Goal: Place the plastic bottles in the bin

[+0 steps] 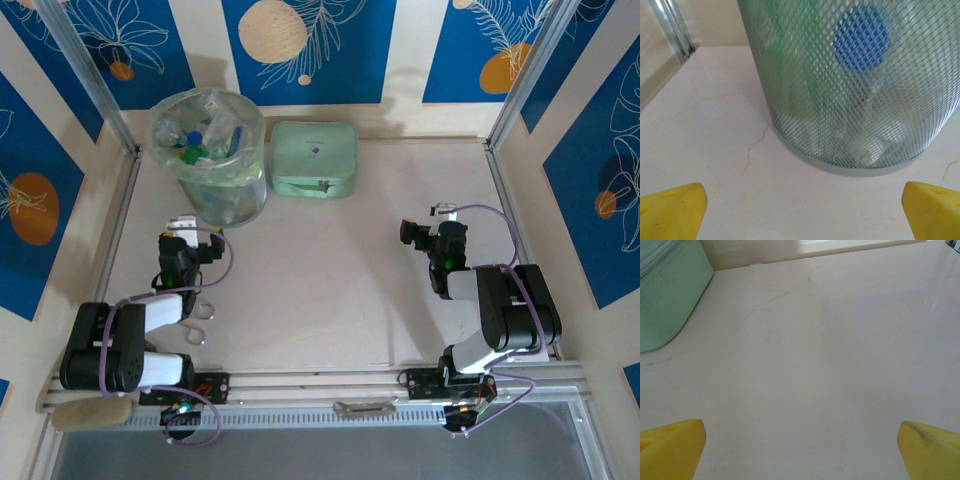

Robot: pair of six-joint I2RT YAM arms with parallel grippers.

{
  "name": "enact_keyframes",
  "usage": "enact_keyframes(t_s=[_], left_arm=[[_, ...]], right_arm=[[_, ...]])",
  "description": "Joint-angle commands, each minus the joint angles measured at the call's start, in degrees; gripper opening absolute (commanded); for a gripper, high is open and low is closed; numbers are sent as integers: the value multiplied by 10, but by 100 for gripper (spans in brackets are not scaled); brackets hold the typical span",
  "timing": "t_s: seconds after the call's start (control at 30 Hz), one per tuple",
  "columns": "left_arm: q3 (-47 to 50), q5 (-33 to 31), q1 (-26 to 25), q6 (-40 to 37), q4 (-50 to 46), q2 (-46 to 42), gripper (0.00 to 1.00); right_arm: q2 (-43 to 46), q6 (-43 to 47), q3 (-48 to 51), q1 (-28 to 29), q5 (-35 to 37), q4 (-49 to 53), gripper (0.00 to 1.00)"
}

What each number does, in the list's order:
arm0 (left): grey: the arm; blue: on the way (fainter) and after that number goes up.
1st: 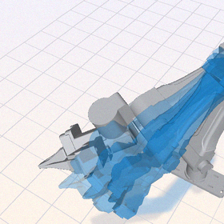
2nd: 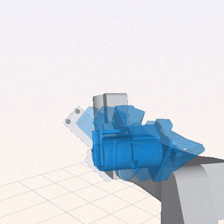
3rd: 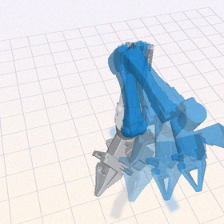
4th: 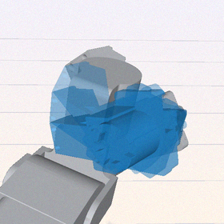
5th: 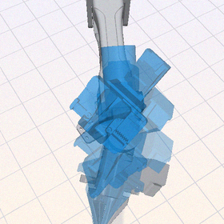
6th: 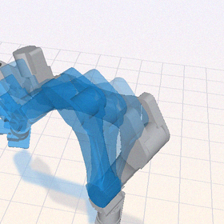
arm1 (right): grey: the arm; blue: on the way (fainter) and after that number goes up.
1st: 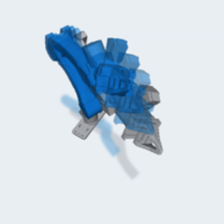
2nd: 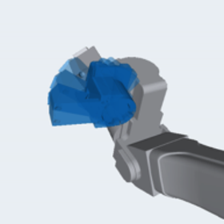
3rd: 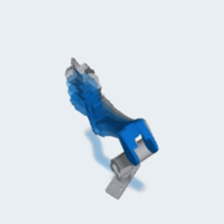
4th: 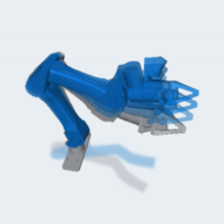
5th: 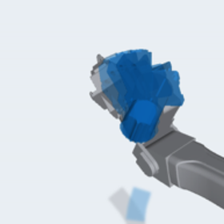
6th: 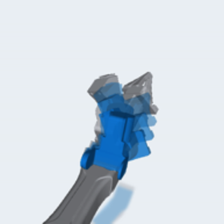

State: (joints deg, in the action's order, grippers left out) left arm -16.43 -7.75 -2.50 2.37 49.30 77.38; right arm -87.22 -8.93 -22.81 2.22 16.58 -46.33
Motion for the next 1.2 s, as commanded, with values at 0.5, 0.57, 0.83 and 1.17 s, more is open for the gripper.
enact_keyframes(t_s=[0.5, 0.57, 0.83, 1.17], left_arm=[[-6, 35, -5, -36, 133, 124, 100], [-18, 31, -5, -34, 113, 124, 100], [-26, 27, -5, -33, 92, 122, 100], [-30, 24, -5, -32, 86, 123, 100]], right_arm=[[-1, 8, 3, 2, 14, -25, 99], [-1, 8, 3, 2, 15, -25, 99], [-1, 9, 3, 2, 15, -25, 99], [-1, 8, 2, 2, 14, -25, 99]])
